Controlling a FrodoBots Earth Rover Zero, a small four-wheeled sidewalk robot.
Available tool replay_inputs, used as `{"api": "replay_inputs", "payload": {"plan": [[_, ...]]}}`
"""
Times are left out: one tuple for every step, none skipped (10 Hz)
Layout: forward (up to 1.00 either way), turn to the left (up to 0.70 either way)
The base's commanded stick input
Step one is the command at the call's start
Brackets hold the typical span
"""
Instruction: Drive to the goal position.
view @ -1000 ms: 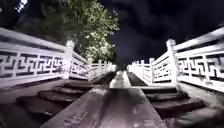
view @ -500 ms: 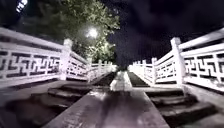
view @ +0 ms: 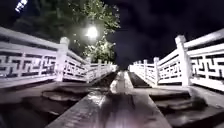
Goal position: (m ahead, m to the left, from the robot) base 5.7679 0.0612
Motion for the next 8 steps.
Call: {"api": "replay_inputs", "payload": {"plan": [[0.45,-0.08],[0.45,0.00],[0.45,0.00],[0.45,0.00],[0.45,0.00],[0.45,0.00],[0.45,0.00],[0.45,0.00]]}}
